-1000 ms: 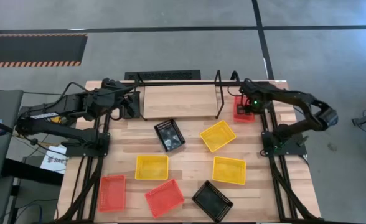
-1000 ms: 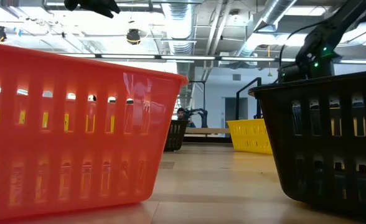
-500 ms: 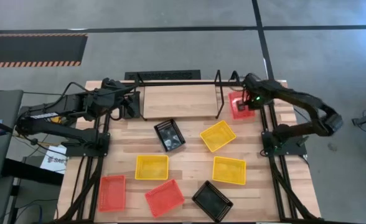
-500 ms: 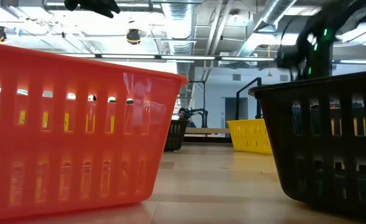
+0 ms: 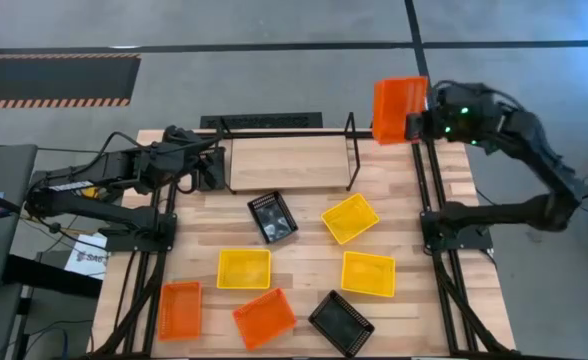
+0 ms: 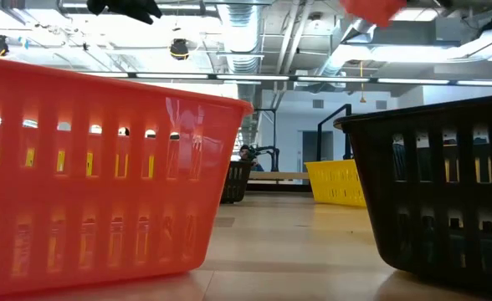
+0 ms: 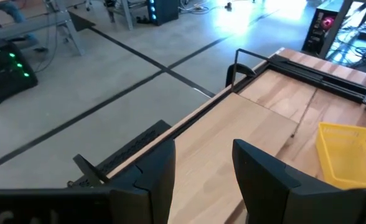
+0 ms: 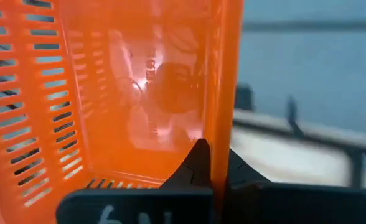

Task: Stack baskets on shelf by color
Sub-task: Put the top orange bin on the shelf

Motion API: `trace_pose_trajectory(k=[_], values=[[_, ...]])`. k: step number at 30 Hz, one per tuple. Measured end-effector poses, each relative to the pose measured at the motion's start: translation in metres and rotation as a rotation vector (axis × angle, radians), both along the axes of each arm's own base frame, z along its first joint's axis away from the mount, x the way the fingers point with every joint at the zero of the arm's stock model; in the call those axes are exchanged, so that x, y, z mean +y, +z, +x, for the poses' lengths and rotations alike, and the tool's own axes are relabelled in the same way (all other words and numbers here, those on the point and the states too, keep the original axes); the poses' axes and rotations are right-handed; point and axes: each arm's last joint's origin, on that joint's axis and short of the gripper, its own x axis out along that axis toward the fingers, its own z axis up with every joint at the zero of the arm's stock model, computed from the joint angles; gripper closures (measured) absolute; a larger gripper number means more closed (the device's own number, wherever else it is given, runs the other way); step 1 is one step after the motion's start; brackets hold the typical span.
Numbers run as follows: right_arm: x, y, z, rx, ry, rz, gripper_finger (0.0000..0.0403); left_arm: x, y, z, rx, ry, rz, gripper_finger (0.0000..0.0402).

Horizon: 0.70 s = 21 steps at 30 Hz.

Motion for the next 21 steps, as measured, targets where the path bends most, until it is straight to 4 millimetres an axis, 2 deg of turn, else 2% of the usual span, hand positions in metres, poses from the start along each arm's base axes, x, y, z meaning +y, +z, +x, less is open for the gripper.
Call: trace_pose_trajectory(k=[4, 7, 10, 14, 17, 21], values=[[0.002, 0.022, 0.040, -0.021, 0.135, -0.067, 0.0401, 0.000, 0.000, 0.000, 0.005, -0.010, 0.002, 0.0253], [-0.004, 0.018, 0.083, 0.031, 0.216, -0.048, 0.0402, 0.000, 0.000, 0.000, 0.006, -0.010, 0.003, 0.0253], [-0.013, 0.005, 0.120, 0.077, 0.255, 0.013, 0.0402, 0.000, 0.000, 0.000, 0.006, -0.010, 0.003, 0.0253], [-0.027, -0.021, 0.159, 0.107, 0.242, 0.133, 0.0402, -0.001, 0.000, 0.000, 0.006, -0.025, -0.005, 0.0253], [-0.037, -0.046, 0.181, 0.150, 0.190, 0.238, 0.0402, -0.001, 0.000, 0.000, 0.006, -0.025, -0.006, 0.0253], [-0.050, -0.084, 0.200, 0.275, 0.092, 0.384, 0.0402, -0.001, -0.001, 0.000, 0.012, -0.025, -0.006, 0.0253]])
